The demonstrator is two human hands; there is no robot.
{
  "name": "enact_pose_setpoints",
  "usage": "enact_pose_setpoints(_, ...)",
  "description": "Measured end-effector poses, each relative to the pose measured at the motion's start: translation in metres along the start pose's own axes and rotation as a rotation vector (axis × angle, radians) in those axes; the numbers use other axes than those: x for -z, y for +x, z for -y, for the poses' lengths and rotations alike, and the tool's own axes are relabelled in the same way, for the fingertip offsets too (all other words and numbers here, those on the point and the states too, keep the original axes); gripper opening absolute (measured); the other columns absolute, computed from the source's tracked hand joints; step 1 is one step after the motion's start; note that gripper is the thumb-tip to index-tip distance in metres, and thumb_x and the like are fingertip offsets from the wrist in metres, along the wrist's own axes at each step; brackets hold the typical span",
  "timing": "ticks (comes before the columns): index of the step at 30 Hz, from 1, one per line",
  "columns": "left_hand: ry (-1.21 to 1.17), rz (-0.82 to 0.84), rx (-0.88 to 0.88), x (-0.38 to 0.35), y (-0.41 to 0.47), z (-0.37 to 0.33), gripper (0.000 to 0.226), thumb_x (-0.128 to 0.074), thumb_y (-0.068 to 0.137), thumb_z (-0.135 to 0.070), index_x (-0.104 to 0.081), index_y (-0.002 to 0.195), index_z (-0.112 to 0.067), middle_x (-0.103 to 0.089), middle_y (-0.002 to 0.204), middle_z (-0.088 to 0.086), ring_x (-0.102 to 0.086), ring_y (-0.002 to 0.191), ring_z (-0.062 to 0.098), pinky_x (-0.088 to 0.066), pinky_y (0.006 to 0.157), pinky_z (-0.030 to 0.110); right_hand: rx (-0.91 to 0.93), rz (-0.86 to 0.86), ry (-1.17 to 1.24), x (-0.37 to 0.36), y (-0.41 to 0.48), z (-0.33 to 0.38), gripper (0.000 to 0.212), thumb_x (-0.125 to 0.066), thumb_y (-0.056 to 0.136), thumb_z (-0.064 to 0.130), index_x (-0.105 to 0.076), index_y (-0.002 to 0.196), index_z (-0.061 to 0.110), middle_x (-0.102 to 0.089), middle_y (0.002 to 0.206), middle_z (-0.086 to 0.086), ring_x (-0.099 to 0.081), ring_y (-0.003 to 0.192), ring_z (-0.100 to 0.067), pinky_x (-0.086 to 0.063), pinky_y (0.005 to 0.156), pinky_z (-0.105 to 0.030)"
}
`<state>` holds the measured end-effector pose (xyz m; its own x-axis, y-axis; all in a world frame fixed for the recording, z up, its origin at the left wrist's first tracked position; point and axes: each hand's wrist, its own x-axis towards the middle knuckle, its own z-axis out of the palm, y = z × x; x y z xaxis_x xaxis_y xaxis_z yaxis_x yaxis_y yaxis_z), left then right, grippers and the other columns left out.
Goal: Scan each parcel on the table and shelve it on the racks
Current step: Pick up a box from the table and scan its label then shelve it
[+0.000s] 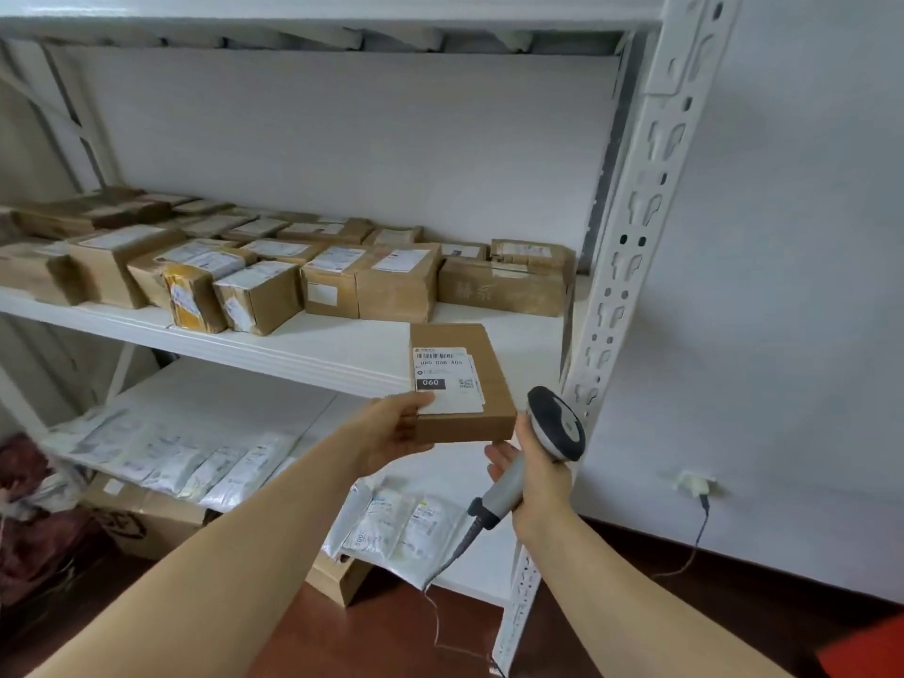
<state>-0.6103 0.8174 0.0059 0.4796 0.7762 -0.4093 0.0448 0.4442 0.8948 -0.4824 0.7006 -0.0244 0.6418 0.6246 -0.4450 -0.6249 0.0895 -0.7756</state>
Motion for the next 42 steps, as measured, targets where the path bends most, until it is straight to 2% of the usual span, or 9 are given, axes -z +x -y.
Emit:
enact_pose_setpoints(6,-0.276,0.074,0.076,-0.044,0.031,-0.036,0.039,-0.062,0.089,-0.014,-0.046,0.125,-0.013,-0.058,0.101,0.013,-0.064,0.091,0.027,-0.058,0.072,0.040,0.032,-0.033,-0.047,0.004,0.020,-0.009,0.022,-0.074,0.084,0.027,-0.065,0.090,0.007,-0.072,0.084,-0.011,-0.068,0.075,-0.022,-0.054,0.073,-0.034)
enact_pose_setpoints(14,-0.204,-0.013,0.196,-0.102,0.069,-0.062,0.027,-0.074,0.084,-0.026,-0.051,0.086,-0.012,-0.059,0.095,0.012,-0.059,0.104,0.021,-0.058,0.078,0.029,0.028,0.069,-0.174,0.004,0.048,-0.006,0.017,-0.075,0.084,0.020,-0.068,0.087,0.005,-0.070,0.073,-0.008,-0.064,0.065,-0.016,-0.053,0.065,-0.028)
enact_pose_setpoints(20,-0.231,0.038,0.271,-0.130,0.108,-0.061,0.039,-0.075,0.082,-0.011,-0.054,0.115,-0.005,-0.058,0.121,0.017,-0.059,0.109,0.033,-0.059,0.065,0.031,0.032,0.108,-0.303,0.003,0.065,-0.005,0.012,-0.075,0.082,0.014,-0.067,0.083,0.006,-0.069,0.068,-0.006,-0.060,0.054,-0.012,-0.050,0.056,-0.023)
enact_pose_setpoints(24,-0.145,0.079,0.250,-0.137,0.124,-0.063,0.036,-0.062,0.092,-0.008,-0.050,0.126,-0.004,-0.057,0.118,0.017,-0.054,0.120,0.033,-0.051,0.095,0.032,0.040,0.101,-0.321,0.006,0.077,-0.003,0.013,-0.076,0.081,0.015,-0.069,0.085,0.006,-0.069,0.066,-0.002,-0.060,0.057,-0.012,-0.050,0.056,-0.022)
enact_pose_setpoints(28,0.290,0.123,0.194,-0.129,0.128,-0.076,0.049,-0.064,0.092,-0.025,-0.047,0.130,0.002,-0.058,0.121,0.018,-0.068,0.097,0.027,-0.059,0.074,0.026,0.062,0.082,-0.290,0.006,0.085,0.000,0.012,-0.075,0.082,0.013,-0.070,0.087,0.003,-0.068,0.065,-0.002,-0.059,0.056,-0.012,-0.048,0.056,-0.022)
enact_pose_setpoints(31,1.001,-0.076,-0.119,-0.124,0.133,-0.085,0.037,-0.068,0.084,-0.042,-0.063,0.093,-0.007,-0.067,0.078,0.007,-0.060,0.053,0.011,-0.045,0.043,0.020,0.082,0.057,-0.268,0.002,0.087,-0.002,0.009,-0.074,0.082,0.011,-0.069,0.085,0.004,-0.066,0.064,-0.003,-0.057,0.055,-0.012,-0.048,0.055,-0.022)
enact_pose_setpoints(34,1.511,-0.080,-0.601,-0.113,0.153,-0.089,0.042,-0.070,0.079,-0.039,-0.059,0.116,-0.023,-0.059,0.119,0.001,-0.056,0.105,0.016,-0.050,0.084,0.031,0.101,0.030,-0.246,-0.002,0.085,-0.005,0.007,-0.074,0.081,0.009,-0.067,0.079,0.008,-0.064,0.060,-0.003,-0.056,0.053,-0.012,-0.048,0.055,-0.022)
enact_pose_setpoints(36,1.759,0.120,-0.627,-0.101,0.170,-0.088,0.072,-0.067,0.083,-0.039,-0.034,0.146,-0.029,-0.034,0.151,0.000,-0.033,0.137,0.022,-0.033,0.111,0.040,0.120,0.002,-0.224,-0.006,0.085,-0.006,0.008,-0.074,0.081,0.007,-0.067,0.078,0.008,-0.063,0.059,-0.003,-0.055,0.050,-0.012,-0.047,0.053,-0.022)
enact_pose_setpoints(42,1.881,0.189,-0.684,-0.088,0.198,-0.090,0.052,-0.042,0.103,-0.028,-0.024,0.152,-0.027,-0.023,0.159,0.003,-0.028,0.142,0.027,-0.032,0.112,0.042,0.153,-0.112,-0.167,-0.018,0.085,-0.012,0.010,-0.075,0.080,0.005,-0.067,0.085,0.002,-0.061,0.056,-0.003,-0.052,0.047,-0.012,-0.046,0.052,-0.023)
